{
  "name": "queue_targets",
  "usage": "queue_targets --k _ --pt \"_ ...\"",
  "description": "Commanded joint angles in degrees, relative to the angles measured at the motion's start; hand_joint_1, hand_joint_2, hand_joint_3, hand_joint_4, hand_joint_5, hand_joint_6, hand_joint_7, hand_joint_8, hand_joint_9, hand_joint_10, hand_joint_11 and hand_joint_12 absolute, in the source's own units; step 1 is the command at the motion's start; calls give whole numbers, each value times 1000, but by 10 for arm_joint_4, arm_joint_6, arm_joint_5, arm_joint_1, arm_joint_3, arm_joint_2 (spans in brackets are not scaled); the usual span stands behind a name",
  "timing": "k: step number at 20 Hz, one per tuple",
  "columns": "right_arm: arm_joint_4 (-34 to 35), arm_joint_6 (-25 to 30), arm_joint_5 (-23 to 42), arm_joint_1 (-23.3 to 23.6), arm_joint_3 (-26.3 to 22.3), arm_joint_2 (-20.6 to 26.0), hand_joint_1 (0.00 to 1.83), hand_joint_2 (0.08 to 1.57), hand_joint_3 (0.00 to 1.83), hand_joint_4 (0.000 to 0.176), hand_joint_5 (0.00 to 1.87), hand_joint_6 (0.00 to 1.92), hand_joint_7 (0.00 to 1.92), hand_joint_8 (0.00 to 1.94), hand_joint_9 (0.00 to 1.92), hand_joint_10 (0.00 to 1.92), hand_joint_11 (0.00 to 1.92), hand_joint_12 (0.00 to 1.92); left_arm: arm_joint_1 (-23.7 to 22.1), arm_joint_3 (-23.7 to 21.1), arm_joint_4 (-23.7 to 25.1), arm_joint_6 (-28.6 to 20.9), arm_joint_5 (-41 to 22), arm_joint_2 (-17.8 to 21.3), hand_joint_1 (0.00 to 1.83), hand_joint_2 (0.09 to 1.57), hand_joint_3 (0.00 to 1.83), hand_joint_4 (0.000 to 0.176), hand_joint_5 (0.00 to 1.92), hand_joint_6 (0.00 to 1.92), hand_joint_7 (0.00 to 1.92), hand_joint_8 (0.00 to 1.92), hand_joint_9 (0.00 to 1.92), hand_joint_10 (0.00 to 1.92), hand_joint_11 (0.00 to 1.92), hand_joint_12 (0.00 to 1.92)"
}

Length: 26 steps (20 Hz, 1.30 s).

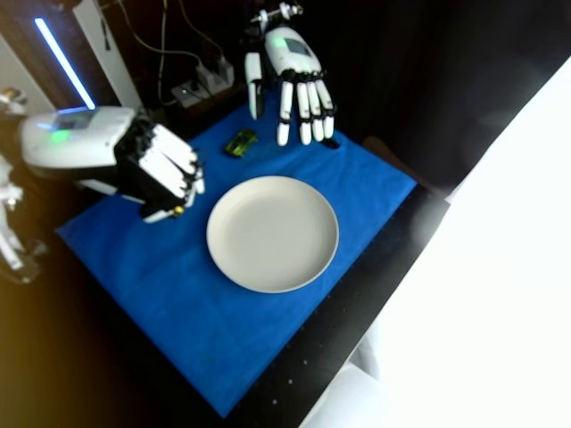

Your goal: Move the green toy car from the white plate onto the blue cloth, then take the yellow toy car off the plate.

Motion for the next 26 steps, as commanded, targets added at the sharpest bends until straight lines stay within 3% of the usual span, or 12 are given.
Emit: queue_targets --k 1,3,6,9,11,12,14,17,19,21,24,26 --pt "2 -1 65 0 -6 0 1201 1081 0 0 1069 853 1187 984 1176 1275 1085 1625 -1 -1 9 -3 -69 3 585 1283 0 134 582 2 361 3 255 7 0 550" --pt "2 -1 65 -26 -13 -3 1296 1086 0 0 1228 491 1210 854 1204 1248 1128 1552 -1 -1 9 -3 -68 3 589 1282 0 141 582 1 363 2 258 5 0 587" --pt "5 -1 47 -49 -12 -18 1391 1088 0 0 981 795 1065 951 965 1254 947 1575 -1 -1 8 -3 -68 2 612 1285 0 132 578 0 365 0 253 6 0 554" --pt "12 -1 26 -59 -2 -36 1293 1077 0 0 1196 448 993 1244 1001 1443 954 1663 -1 -1 8 -3 -68 2 588 1284 0 143 578 0 366 0 260 3 0 608" --pt "16 -1 19 -60 4 -44 1183 1099 12 0 1001 936 783 1285 741 1528 689 1717 -1 -1 8 -3 -68 2 588 1285 1 140 581 2 368 1 263 4 0 606" --pt "20 -1 18 -62 5 -44 1172 1022 0 0 745 926 631 1404 613 1622 589 1803 -1 -1 8 -3 -68 2 586 1284 0 144 581 1 369 1 262 3 0 590" --pt "25 -1 19 -62 5 -44 1022 931 0 0 499 812 480 978 376 1294 181 1818 -1 -1 8 -3 -68 2 594 1287 0 137 587 3 368 0 259 1 0 588" --pt "34 -1 28 -62 4 -42 893 832 0 0 307 742 291 920 214 1198 28 1648 -1 -1 8 -3 -68 2 607 1275 0 114 601 6 383 3 285 8 0 635" --pt "40 -1 41 -62 1 -36 879 829 0 0 277 752 245 1001 169 1274 22 1679 -1 -1 8 -3 -69 2 609 1271 0 114 611 10 386 4 293 10 0 635" --pt "45 -1 62 -62 -3 -28 819 883 16 0 292 1073 300 1331 272 1536 186 1766 0 -1 6 -3 -71 1 623 1279 0 122 618 9 375 2 275 1 0 627" --pt "60 -1 113 -62 -5 -16 978 1261 102 0 512 1624 462 1883 576 1913 649 1918 0 -1 5 -3 -75 2 600 1282 0 137 623 5 373 2 244 0 0 555" --pt "80 -1 158 -62 -5 -4 1067 1056 654 0 592 1744 627 1812 725 1910 745 1921 0 -1 5 -3 -82 3 599 1290 1 117 617 1 396 7 293 15 0 627"
